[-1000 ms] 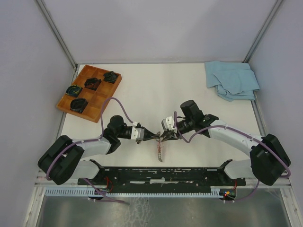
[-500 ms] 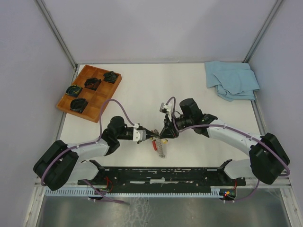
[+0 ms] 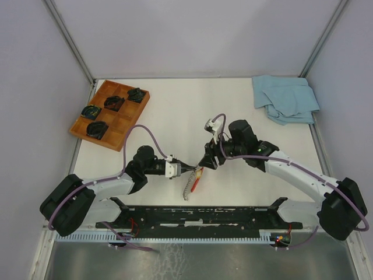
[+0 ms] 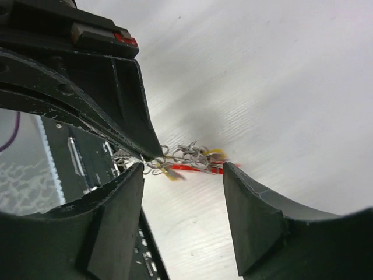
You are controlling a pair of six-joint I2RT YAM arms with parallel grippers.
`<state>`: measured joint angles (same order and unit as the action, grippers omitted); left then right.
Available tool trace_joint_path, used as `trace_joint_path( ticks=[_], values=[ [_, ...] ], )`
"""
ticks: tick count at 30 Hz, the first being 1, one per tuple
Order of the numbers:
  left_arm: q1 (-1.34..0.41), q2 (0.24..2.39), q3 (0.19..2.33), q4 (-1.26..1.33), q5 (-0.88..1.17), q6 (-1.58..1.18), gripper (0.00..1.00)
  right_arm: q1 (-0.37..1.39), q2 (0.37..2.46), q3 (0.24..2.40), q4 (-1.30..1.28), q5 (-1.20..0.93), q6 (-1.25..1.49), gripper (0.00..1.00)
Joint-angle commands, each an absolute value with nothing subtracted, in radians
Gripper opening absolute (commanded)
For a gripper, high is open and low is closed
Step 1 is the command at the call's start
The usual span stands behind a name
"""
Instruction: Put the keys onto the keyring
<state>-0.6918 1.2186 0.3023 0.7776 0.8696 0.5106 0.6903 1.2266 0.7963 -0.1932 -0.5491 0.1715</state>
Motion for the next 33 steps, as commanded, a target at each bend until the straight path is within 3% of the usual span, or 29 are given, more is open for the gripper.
trace_joint_path(
  ticks=[1, 7, 14, 33],
  values=[
    [-0.693, 1.2, 0.303, 0.838, 0.914, 0.518, 0.03, 0.671, 1.163, 0.853, -0.257, -0.55, -0.044, 0.65],
    [-0.686, 1.205, 0.307, 0.855, 0.95, 0.5, 0.03, 0.672, 1.112, 0.751, -0.208, -0.703, -0.321, 0.62],
    [-0.66, 1.263, 0.313, 0.938, 1.034, 0.428, 0.03, 0.675, 1.107, 0.647, -0.031, -0.841, -0.408, 0.54],
    [-0.623, 1.306, 0.32, 1.056, 1.086, 0.325, 0.03, 0.742, 1.142, 0.619, 0.057, -0.819, -0.47, 0.49]
  ],
)
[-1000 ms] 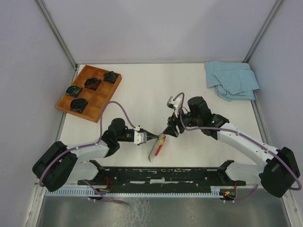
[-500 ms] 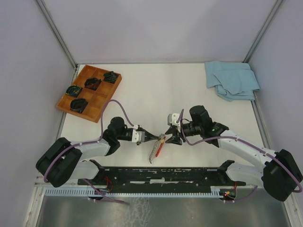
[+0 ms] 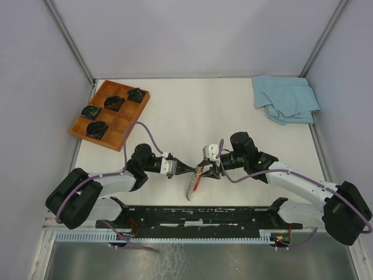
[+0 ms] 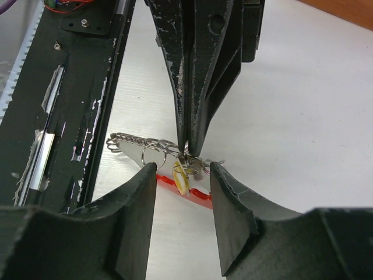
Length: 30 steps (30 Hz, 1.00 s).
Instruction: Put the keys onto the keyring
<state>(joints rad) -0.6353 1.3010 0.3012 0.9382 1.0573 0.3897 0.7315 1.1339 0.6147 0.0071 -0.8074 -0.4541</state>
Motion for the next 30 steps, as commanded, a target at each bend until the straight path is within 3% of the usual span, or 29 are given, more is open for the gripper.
trace_joint_path(
  ticks=[1, 14, 23, 30],
  values=[
    [-0.62, 1.309, 0.317, 1.071, 1.086, 0.315, 0.03, 0.742, 1.145, 0.619, 0.055, -0.819, -0.47, 0.49],
    [-0.614, 1.331, 0.314, 1.158, 1.104, 0.252, 0.03, 0.752, 1.196, 0.614, 0.114, -0.801, -0.44, 0.41],
    [-0.615, 1.324, 0.307, 1.16, 1.109, 0.256, 0.03, 0.75, 1.214, 0.639, 0.091, -0.765, -0.356, 0.18],
    [-0.637, 1.259, 0.322, 0.951, 1.068, 0.403, 0.03, 0.739, 1.255, 0.697, 0.059, -0.664, -0.038, 0.06]
  ],
)
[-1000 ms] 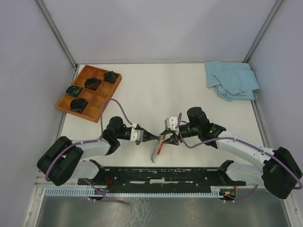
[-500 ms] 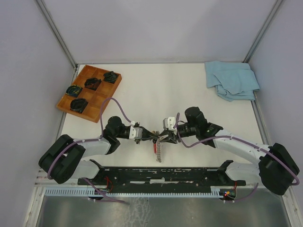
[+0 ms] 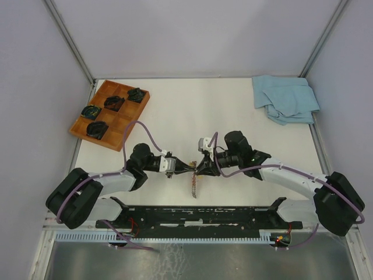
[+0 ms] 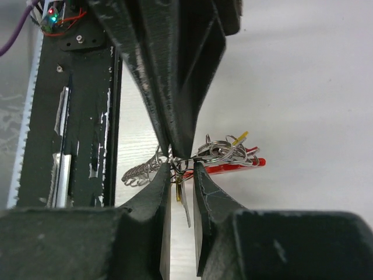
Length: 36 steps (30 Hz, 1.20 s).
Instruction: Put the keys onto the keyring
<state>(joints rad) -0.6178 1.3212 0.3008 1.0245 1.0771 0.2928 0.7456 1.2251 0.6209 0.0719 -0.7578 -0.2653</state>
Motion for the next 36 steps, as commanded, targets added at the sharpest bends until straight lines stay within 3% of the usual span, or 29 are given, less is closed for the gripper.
trace_joint_path(
  ticks=[1, 5, 10, 16, 19, 30, 36],
  values=[
    [-0.647, 1.246, 0.33, 0.899, 1.054, 0.437, 0.03, 0.737, 1.263, 0.716, 0.042, -0.623, 0.019, 0.04],
    [-0.682, 1.195, 0.342, 0.748, 0.979, 0.546, 0.03, 0.722, 1.288, 0.791, -0.05, -0.457, 0.239, 0.02],
    [-0.695, 1.172, 0.334, 0.737, 0.944, 0.567, 0.03, 0.709, 1.31, 0.846, -0.115, -0.373, 0.416, 0.2],
    [-0.682, 1.18, 0.3, 0.837, 0.939, 0.506, 0.03, 0.692, 1.234, 0.798, -0.092, -0.417, 0.25, 0.47],
    [-0.66, 1.203, 0.297, 0.895, 0.98, 0.457, 0.03, 0.684, 1.167, 0.747, -0.084, -0.48, 0.106, 0.54],
    [-0.642, 1.232, 0.329, 0.858, 1.048, 0.459, 0.03, 0.681, 1.093, 0.635, -0.062, -0.686, -0.293, 0.55],
    [-0.643, 1.231, 0.33, 0.868, 1.051, 0.449, 0.03, 0.683, 1.118, 0.617, 0.011, -0.777, -0.307, 0.49]
  ],
)
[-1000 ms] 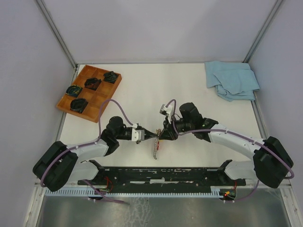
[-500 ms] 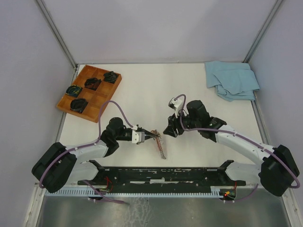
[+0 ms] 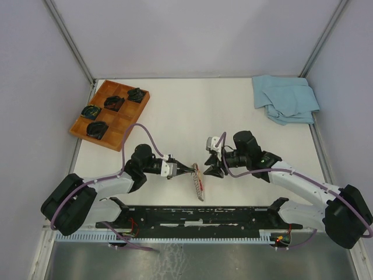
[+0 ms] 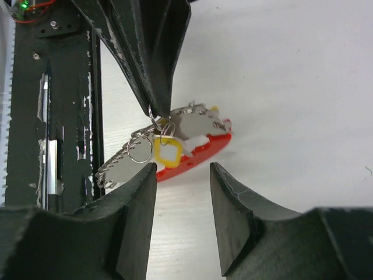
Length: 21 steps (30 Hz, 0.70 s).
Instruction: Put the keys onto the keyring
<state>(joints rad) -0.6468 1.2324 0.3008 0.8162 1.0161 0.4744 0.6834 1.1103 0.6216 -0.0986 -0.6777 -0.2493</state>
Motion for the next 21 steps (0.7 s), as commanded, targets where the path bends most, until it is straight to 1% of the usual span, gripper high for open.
trace_joint_path(
  ticks=[1, 4, 9, 19, 21],
  values=[
    [-0.643, 1.233, 0.327, 0.882, 1.049, 0.44, 0.03, 0.683, 1.124, 0.613, 0.032, -0.787, -0.294, 0.48],
    [-0.641, 1.237, 0.318, 0.934, 1.055, 0.409, 0.03, 0.684, 1.14, 0.592, 0.11, -0.805, -0.266, 0.46],
    [-0.641, 1.241, 0.318, 0.944, 1.06, 0.401, 0.03, 0.684, 1.157, 0.567, 0.202, -0.846, -0.211, 0.42],
    [-0.641, 1.247, 0.318, 0.966, 1.055, 0.384, 0.03, 0.69, 1.169, 0.557, 0.204, -0.866, -0.193, 0.31],
    [-0.641, 1.247, 0.315, 0.976, 1.053, 0.38, 0.03, 0.689, 1.172, 0.556, 0.204, -0.867, -0.188, 0.27]
  ],
)
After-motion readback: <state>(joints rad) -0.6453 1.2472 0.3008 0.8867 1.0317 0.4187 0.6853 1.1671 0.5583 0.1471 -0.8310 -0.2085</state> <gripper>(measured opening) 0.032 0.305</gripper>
